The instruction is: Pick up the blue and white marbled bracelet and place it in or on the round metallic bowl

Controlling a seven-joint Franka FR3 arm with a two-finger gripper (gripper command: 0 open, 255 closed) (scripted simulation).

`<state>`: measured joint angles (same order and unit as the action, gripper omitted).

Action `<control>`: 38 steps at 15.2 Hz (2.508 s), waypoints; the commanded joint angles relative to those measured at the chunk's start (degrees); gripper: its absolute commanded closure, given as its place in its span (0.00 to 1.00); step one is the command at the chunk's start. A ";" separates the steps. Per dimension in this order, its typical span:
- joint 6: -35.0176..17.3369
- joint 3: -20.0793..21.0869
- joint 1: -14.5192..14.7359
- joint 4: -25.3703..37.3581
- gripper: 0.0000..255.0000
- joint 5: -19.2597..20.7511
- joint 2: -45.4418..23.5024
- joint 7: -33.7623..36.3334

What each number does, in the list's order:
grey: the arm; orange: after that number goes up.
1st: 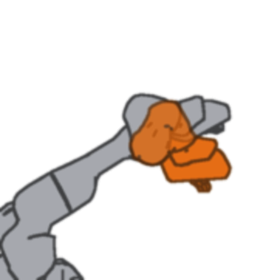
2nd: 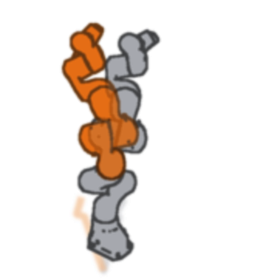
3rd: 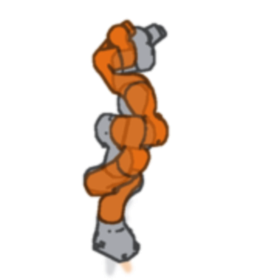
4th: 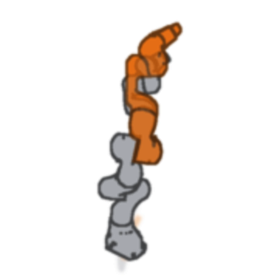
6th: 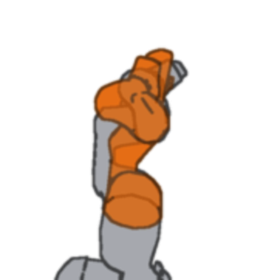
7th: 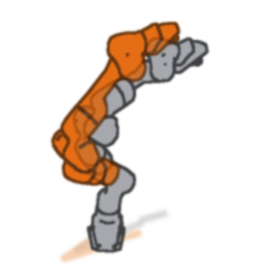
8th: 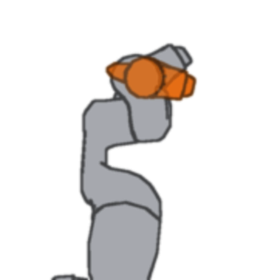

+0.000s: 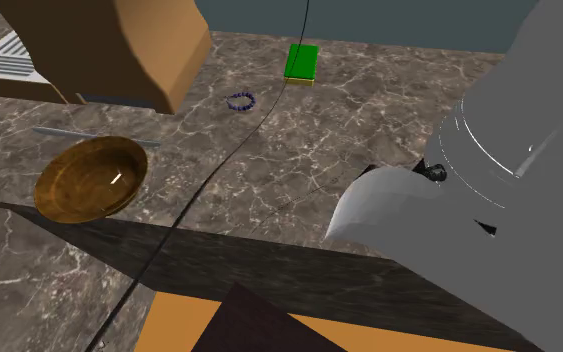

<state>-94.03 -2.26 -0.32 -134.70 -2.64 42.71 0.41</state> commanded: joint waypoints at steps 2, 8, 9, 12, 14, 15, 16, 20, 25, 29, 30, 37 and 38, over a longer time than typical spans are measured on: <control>-0.37 1.53 0.21 0.28 0.00 -0.74 -0.58 2.26; -2.77 10.51 1.02 3.99 0.00 -4.27 -6.24 15.63; -3.16 11.97 1.05 4.94 0.00 -4.65 -7.53 17.84; -4.27 16.23 1.00 8.36 0.00 -5.31 -11.90 24.54; -4.89 18.99 0.84 11.11 0.00 -5.28 -15.24 29.08; -5.15 20.35 0.74 12.62 0.00 -5.12 -17.03 31.37; -5.38 21.68 0.63 14.22 0.00 -4.84 -18.91 33.70; -5.79 26.85 0.22 21.62 0.00 -2.51 -27.28 43.27; -4.57 32.30 0.95 33.33 0.00 3.44 -39.91 55.90; -1.44 34.79 4.01 45.32 0.00 10.16 -51.73 65.75; -0.29 35.00 5.27 48.81 0.00 11.94 -54.87 67.99; 2.49 34.15 10.71 60.22 0.00 17.59 -65.92 74.58; 1.62 34.14 10.49 59.17 0.00 17.51 -65.73 74.60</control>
<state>-91.83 31.90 10.21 -74.98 14.84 -22.99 74.86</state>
